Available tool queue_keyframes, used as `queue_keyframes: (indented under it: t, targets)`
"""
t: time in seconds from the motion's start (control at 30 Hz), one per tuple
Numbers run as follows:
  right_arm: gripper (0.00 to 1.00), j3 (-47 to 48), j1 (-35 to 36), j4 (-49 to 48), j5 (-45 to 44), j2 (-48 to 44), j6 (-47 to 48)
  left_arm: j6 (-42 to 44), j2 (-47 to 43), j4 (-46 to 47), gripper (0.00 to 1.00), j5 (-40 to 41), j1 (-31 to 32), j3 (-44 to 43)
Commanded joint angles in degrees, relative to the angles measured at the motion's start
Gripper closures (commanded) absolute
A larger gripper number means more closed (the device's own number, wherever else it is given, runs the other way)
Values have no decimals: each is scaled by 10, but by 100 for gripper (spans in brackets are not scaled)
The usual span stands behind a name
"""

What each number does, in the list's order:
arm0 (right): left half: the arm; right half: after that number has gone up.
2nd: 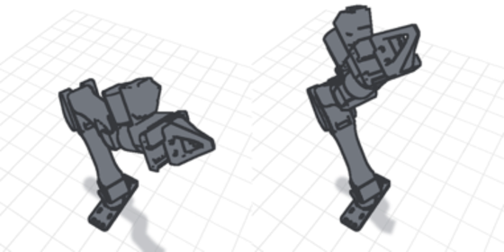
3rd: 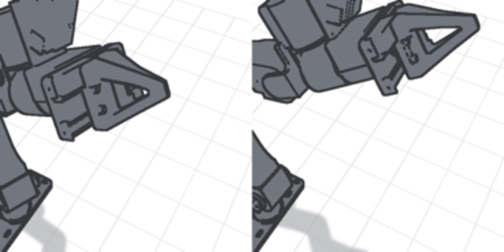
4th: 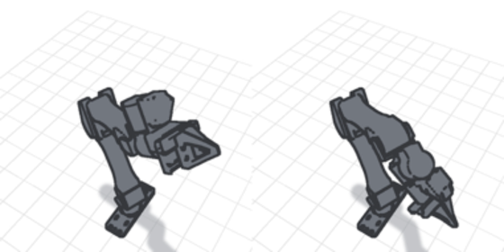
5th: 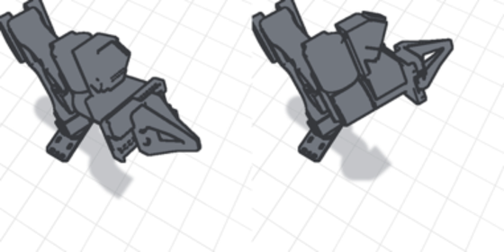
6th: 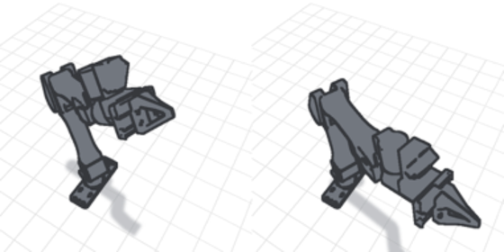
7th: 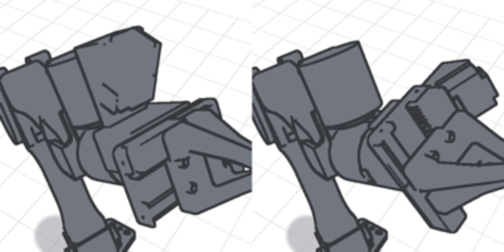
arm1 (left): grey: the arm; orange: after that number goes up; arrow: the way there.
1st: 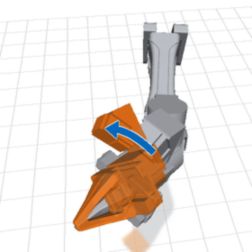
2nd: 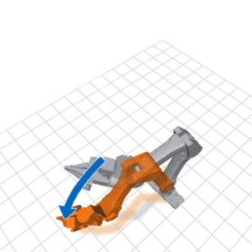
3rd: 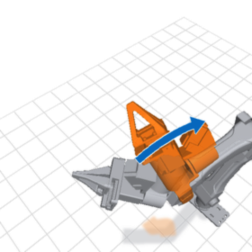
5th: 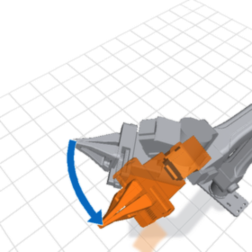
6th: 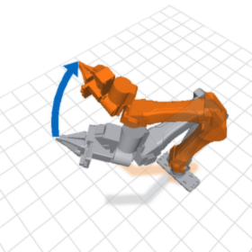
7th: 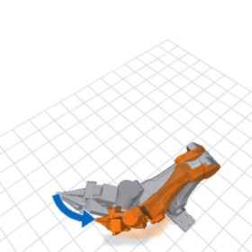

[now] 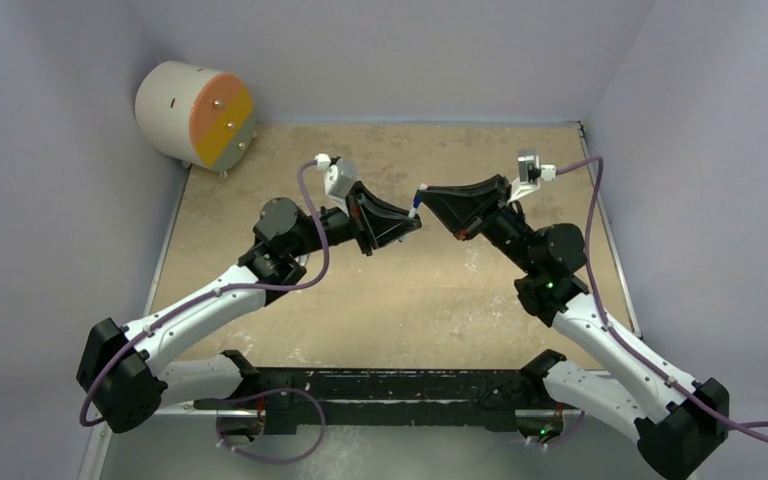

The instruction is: Insert the pens into the pen caps

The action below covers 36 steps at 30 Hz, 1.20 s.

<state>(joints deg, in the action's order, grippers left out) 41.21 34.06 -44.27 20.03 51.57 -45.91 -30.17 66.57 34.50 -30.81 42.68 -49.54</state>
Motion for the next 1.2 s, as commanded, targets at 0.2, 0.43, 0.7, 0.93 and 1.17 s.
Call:
queue_keyframes:
  t: [0.2,0.43,0.7,0.93,1.17]
  targets:
    - [100,-27,22,103,74,10,13,26,-4,117,100,68,-8,-86]
    - [100,-33,25,157,89,9,28,43,0,100,100,68,-8,-110]
    - [100,-42,30,176,108,11,23,67,4,82,100,75,-8,-127]
    - [100,-53,54,155,131,32,-1,81,13,77,100,81,-8,-144]
    - [100,-55,93,180,114,63,13,100,17,57,100,87,-9,-162]
